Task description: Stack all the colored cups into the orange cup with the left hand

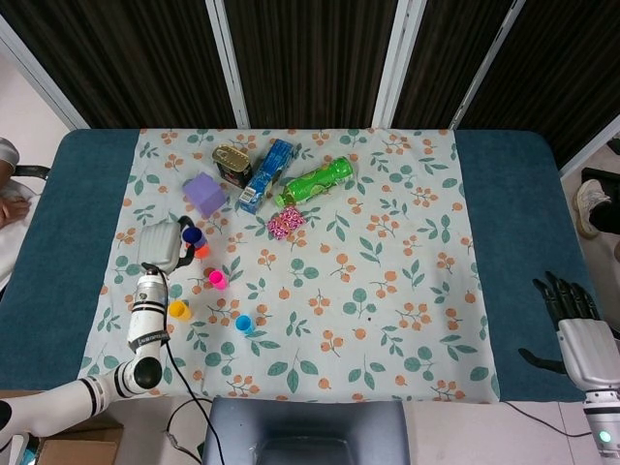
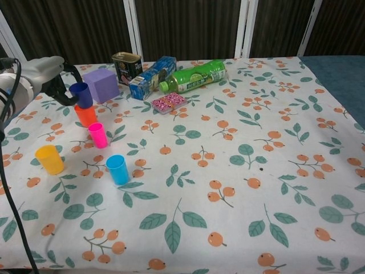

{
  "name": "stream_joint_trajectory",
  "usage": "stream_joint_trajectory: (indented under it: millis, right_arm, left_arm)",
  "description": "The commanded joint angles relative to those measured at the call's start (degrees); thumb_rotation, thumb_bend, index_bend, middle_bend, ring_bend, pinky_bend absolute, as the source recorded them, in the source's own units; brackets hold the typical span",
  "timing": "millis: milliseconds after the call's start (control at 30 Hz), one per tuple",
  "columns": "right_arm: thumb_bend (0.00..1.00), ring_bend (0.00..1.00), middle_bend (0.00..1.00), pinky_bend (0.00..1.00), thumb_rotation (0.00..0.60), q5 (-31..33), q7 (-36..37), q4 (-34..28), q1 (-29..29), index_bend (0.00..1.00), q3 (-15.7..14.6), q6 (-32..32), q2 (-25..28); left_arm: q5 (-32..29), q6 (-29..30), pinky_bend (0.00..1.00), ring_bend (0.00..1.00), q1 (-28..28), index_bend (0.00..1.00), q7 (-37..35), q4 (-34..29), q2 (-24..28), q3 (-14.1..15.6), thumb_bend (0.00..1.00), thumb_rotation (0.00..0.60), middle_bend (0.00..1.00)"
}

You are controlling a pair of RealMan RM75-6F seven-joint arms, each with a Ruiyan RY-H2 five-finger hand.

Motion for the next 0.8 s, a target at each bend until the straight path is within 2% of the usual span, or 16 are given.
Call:
stream_joint_trajectory:
  millis: [33, 200, 267, 300, 333, 400, 433, 600, 800]
  right_arm:
    - [0.15, 0.0, 0.0, 0.0, 0.6, 0.01, 0.2, -0.02, -0.03, 0.0, 0.01, 0.04, 0.12]
    - [0.15, 0.0, 0.0, 0.0, 0.6, -0.01, 0.52, -0.01, -0.06, 0.0, 0.03, 0.09, 0.26]
    - [0.15, 0.0, 0.0, 0.0, 0.6, 0.04, 0.62, 0.0, -0.08, 0.0, 0.05, 0.1, 0.34]
    - [0.15, 0.0, 0.0, 0.0, 0.6, -0.02, 0.73, -0.05, -0.11, 0.0, 0.04, 0.15, 0.4]
    - [0.15, 0.0, 0.0, 0.0, 0.6, -0.08, 0.77, -0.06, -0.13, 0.0, 0.01, 0.18, 0.41]
    - [0.15, 0.0, 0.0, 0.0, 0.6, -0.12, 0.69, -0.04, -0.13, 0.0, 0.0, 0.2, 0.37]
    - [0.15, 0.0, 0.0, 0.0, 0.6, -0.12, 0.65, -0.05, -0.12, 0.0, -0.01, 0.16, 0.35]
    - [0.15, 0.0, 0.0, 0.0, 0.6, 0.0, 0.26, 0.01, 0.03, 0.0, -0.04, -0.21, 0.19]
    - [0.15, 0.0, 0.0, 0.0, 0.6, -0.17, 0.02, -0.15, 0.13, 0.0, -0.28, -0.57, 0.13]
  left_arm:
    - [-0.02, -0.63, 1.0, 1.0, -0.51, 0.57, -0.78, 1.94, -0.87, 0.48, 0.38, 0.6, 1.0]
    - [0.1, -0.71, 1.0, 1.0, -0.77, 0.56, -1.03, 2.96, -1.21, 0.65, 0.39, 0.6, 1.0]
    - [0.01, -0.82, 1.0, 1.0, -0.81, 0.52, -1.06, 3.39, -1.3, 0.75, 0.39, 0.6, 1.0]
    - [-0.63, -1.5, 1.0, 1.0, -0.71, 0.45, -0.97, 4.11, -1.36, 1.04, 0.39, 0.6, 1.0]
    - [-1.03, -2.05, 1.0, 1.0, -0.73, 0.3, -0.94, 4.5, -1.37, 1.18, 0.39, 0.6, 1.0]
    - [-0.93, -2.33, 1.0, 1.0, -0.81, 0.08, -0.9, 4.94, -1.38, 1.56, 0.39, 0.6, 1.0]
    - [-0.65, -2.25, 1.0, 1.0, -0.78, 0.02, -1.24, 4.89, -1.38, 1.64, 0.39, 0.6, 1.0]
    - [1.52, -1.24, 1.0, 1.0, 0.3, 0.0, -3.27, 0.79, 0.32, 2.32, 0.39, 0.6, 1.0]
    - [7.18, 3.35, 1.0, 1.0, 3.48, 0.0, -4.29, -11.96, 5.65, 4.96, 0.38, 0.6, 1.0]
